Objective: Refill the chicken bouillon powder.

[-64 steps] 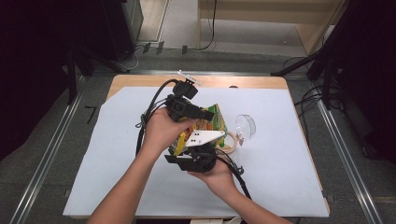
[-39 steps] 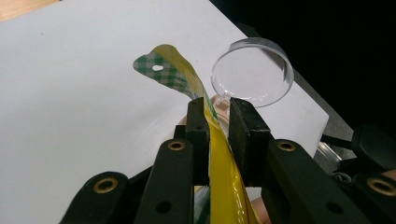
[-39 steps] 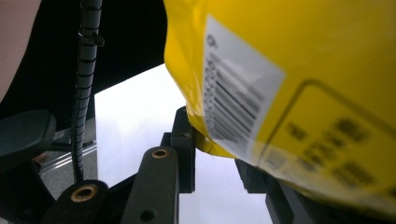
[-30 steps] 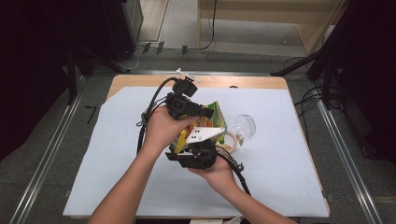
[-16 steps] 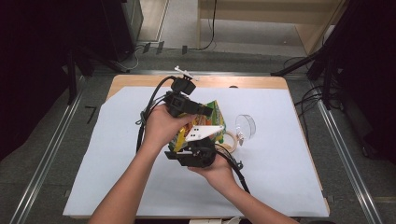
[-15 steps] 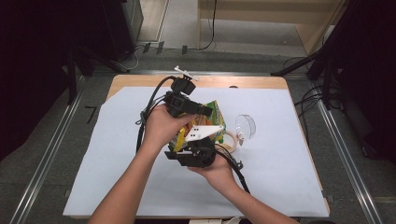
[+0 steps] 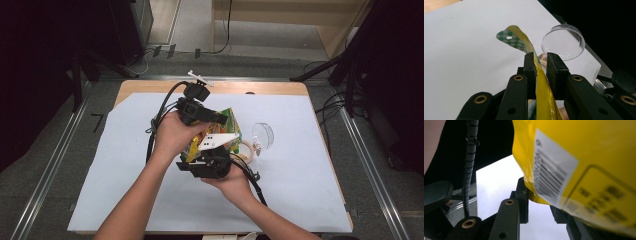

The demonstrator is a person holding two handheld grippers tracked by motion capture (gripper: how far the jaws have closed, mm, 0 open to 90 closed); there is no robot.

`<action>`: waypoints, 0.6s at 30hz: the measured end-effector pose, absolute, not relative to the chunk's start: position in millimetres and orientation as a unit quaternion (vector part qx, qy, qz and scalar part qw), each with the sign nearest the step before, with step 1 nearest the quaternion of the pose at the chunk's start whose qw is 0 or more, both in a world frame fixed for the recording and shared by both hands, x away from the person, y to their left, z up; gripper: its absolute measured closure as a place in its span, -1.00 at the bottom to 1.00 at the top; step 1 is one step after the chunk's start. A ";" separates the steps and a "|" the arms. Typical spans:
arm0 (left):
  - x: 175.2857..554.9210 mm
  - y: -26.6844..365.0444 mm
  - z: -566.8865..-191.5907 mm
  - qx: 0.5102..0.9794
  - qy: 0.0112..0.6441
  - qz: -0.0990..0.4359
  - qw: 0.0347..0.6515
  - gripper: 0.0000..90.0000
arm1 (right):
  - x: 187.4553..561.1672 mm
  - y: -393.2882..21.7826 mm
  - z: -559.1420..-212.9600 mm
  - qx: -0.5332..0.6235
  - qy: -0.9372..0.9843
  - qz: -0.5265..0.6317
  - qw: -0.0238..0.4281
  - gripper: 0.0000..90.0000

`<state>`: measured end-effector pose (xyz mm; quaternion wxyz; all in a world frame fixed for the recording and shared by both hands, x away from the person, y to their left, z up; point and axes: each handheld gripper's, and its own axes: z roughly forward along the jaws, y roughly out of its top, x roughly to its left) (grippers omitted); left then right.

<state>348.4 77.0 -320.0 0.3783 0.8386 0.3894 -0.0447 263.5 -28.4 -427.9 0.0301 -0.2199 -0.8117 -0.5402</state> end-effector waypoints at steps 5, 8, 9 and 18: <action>349.0 75.6 -318.8 0.840 0.390 -0.046 0.375 0.74 | 263.4 -29.0 -426.5 -0.221 -0.810 -0.542 0.032 0.61; 349.3 74.8 -318.7 0.841 0.388 -0.048 0.375 0.74 | 263.2 -29.8 -426.2 -0.222 -0.810 -0.542 0.033 0.61; 349.5 74.3 -318.6 0.840 0.388 -0.050 0.375 0.74 | 263.0 -30.2 -426.0 -0.223 -0.810 -0.542 0.033 0.61; 350.8 73.3 -318.5 0.841 0.388 -0.055 0.373 0.74 | 262.5 -31.4 -424.9 -0.224 -0.810 -0.541 0.032 0.61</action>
